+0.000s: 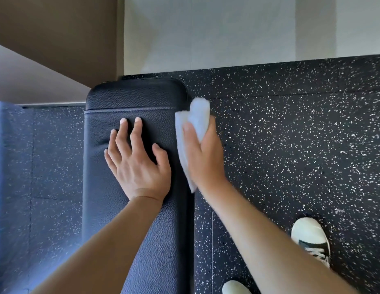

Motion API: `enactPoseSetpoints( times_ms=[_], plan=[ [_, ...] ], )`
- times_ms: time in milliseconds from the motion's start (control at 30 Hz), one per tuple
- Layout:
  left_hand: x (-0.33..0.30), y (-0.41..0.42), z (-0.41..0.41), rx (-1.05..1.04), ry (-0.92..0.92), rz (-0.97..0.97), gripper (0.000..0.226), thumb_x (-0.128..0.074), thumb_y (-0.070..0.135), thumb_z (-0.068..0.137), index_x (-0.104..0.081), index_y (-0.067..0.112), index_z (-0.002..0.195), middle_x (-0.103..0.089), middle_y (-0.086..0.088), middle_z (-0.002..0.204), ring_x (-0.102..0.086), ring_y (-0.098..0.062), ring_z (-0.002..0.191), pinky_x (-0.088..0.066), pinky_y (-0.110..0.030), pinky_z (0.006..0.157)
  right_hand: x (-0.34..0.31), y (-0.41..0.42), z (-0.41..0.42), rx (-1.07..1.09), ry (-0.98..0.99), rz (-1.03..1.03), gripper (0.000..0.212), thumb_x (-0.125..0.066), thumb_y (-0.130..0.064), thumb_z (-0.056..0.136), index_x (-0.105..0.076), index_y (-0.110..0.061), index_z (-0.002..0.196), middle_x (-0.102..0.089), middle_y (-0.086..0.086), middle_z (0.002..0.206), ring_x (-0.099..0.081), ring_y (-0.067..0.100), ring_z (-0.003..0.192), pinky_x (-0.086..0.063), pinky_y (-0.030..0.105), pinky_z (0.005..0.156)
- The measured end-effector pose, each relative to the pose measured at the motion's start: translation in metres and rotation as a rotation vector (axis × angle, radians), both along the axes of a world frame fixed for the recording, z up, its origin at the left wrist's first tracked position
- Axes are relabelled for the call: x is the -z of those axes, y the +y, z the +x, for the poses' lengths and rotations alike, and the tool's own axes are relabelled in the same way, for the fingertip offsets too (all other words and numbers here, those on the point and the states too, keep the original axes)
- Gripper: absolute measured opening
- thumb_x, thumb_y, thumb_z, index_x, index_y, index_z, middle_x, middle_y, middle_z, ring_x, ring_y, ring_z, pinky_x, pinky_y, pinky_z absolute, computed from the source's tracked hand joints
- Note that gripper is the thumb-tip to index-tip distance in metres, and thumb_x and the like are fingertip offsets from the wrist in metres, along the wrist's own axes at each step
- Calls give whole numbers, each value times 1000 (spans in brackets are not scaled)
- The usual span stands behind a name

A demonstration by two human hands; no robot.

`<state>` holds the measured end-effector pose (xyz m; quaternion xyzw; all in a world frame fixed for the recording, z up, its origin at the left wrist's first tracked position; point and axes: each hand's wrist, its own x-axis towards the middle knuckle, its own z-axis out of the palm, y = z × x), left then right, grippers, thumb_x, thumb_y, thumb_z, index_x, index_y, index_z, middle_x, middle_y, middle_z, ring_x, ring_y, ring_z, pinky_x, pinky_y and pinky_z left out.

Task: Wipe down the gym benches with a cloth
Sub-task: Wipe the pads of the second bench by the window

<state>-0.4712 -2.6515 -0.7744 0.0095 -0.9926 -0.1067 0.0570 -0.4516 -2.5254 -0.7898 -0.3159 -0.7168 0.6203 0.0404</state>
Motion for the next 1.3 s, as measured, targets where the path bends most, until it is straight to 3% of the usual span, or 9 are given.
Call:
enactPoseSetpoints(
  times_ms=[100,233,467,567,733,833,900,1067,1300],
  plan=[
    [-1,1,1,-1,9,1,68,-46,40,90,-41,30,157,-34,3,168,-27,-29,156,-18,-56,126,-2,-32,74,17,-36,-82,34,-50,-56,103,-51,-33,128,-68,-11,116,-66,13,110,-53,38,96],
    [1,-2,1,7,53,-9,66,-48,38,90,-45,29,155,-39,2,165,-32,-30,153,-21,-54,126,-8,-58,125,1,-45,-113,22,-53,-53,102,-52,-36,116,-68,-9,98,-68,12,90,-54,45,78],
    [1,-1,1,0,47,20,64,-45,40,92,-46,32,155,-39,4,165,-31,-27,154,-18,-49,127,-2,3,-13,101,-22,-160,29,-54,-49,100,-56,-26,117,-67,-13,97,-65,5,90,-51,36,83],
    [1,-1,1,-4,34,29,63,-44,42,93,-46,33,155,-38,4,166,-30,-27,154,-17,-49,128,-3,6,-29,97,34,-45,33,-55,-43,104,-55,-17,125,-67,-7,104,-66,18,97,-51,40,88],
    [-2,-1,4,1,16,40,65,-41,43,93,-44,31,157,-37,2,167,-28,-28,156,-17,-51,127,-1,-45,84,91,24,-85,19,-53,-52,101,-51,-37,113,-67,-21,99,-63,-5,92,-50,27,83],
    [-5,1,7,3,-20,21,64,-39,40,96,-40,29,160,-33,1,170,-25,-29,158,-18,-54,126,-10,-82,170,46,-1,-102,24,-51,-53,100,-49,-41,121,-68,-10,115,-66,11,110,-52,38,98],
    [-7,-1,16,8,-52,30,63,-38,35,98,-38,28,161,-30,1,171,-23,-29,159,-18,-56,127,-17,-94,203,31,-8,-94,18,-51,-51,99,-48,-49,116,-67,-13,116,-63,6,113,-50,35,102],
    [-14,-37,107,127,-97,79,65,-39,26,97,-38,25,162,-28,-1,173,-20,-27,160,-17,-53,128,-20,-82,191,-20,-98,-207,30,-53,-51,95,-57,-35,120,-71,-12,103,-68,8,98,-55,42,93],
    [-20,-137,268,295,-210,-53,71,-41,29,96,-29,28,165,-17,4,175,-14,-22,163,-18,-52,129,-14,-49,101,13,-76,-72,29,-52,-45,98,-55,-27,120,-67,-14,103,-65,11,94,-52,39,88]
  ],
)
